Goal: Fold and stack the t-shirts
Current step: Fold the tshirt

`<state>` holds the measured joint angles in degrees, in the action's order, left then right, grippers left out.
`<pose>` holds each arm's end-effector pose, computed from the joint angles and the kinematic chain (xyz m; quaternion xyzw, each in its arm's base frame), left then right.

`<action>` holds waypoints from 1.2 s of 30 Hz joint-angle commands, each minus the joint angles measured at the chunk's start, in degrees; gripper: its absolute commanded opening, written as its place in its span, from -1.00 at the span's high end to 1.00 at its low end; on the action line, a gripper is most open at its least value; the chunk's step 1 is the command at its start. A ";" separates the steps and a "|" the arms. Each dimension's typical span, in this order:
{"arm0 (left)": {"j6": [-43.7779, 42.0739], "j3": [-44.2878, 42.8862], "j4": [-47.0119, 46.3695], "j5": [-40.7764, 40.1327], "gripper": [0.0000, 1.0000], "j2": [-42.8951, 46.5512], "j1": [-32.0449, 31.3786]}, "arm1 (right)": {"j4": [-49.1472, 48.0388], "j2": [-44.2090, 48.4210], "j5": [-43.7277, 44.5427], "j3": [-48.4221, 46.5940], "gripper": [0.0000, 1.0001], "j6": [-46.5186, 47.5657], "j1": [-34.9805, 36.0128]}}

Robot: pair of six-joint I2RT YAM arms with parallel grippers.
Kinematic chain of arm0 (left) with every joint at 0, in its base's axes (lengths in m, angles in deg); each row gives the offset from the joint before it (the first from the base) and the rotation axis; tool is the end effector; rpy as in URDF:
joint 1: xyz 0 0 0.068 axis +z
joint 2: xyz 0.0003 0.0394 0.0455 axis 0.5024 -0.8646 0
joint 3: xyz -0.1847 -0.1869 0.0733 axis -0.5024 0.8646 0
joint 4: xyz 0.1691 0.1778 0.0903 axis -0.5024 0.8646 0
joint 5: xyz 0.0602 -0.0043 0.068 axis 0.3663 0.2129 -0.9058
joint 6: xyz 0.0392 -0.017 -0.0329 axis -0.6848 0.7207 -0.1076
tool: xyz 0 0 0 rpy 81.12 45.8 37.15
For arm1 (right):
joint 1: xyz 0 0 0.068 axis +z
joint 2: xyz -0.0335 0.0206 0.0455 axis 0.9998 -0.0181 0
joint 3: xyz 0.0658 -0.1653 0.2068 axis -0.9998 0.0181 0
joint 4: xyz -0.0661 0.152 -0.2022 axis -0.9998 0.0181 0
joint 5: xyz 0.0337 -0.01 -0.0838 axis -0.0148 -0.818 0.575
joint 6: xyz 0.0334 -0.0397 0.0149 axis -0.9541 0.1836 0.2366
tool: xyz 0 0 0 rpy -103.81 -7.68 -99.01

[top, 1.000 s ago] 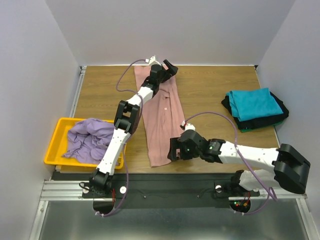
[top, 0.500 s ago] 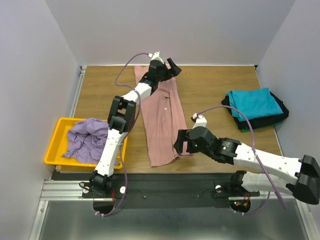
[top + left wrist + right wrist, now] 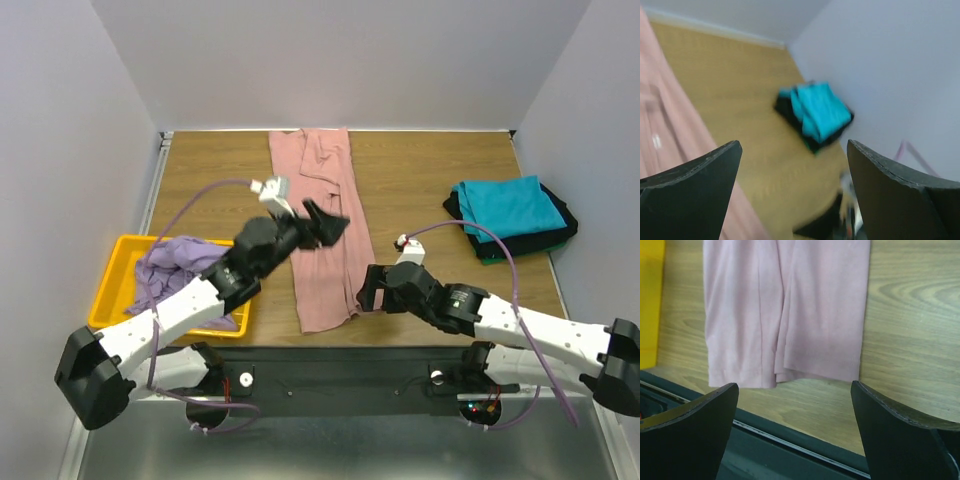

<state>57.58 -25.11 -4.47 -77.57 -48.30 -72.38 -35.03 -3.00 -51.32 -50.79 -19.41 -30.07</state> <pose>0.1986 -0.1784 0.3539 0.0093 0.6668 -0.4702 0.5781 0.1132 0.1620 0.2324 -0.0105 0.9011 0.2150 0.3763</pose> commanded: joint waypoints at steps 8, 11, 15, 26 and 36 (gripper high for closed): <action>23.78 15.94 27.11 -15.10 -0.97 7.30 -23.50 | 0.64 -10.02 -1.92 -0.92 -1.00 -0.63 -0.45; 27.49 13.74 35.04 -17.39 -0.97 4.84 -26.50 | 0.73 -10.39 -1.48 -0.66 -1.00 -1.87 -0.88; 36.09 10.31 50.15 -20.92 -0.97 1.76 -28.71 | 0.73 -9.68 -1.21 0.48 -0.82 -1.96 -2.55; 43.06 17.15 47.65 -20.57 -0.82 -0.53 -28.89 | 0.29 -13.28 -2.71 1.01 -0.61 -1.34 -7.83; 41.66 19.61 42.55 -18.20 -0.38 -5.53 -26.87 | -4.10 -19.35 -7.27 1.36 -0.13 -0.20 -8.71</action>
<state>99.13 -7.17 39.61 -95.43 -51.34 -100.09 -35.23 -21.63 -56.48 -50.13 -20.02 -38.18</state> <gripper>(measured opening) 0.713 0.595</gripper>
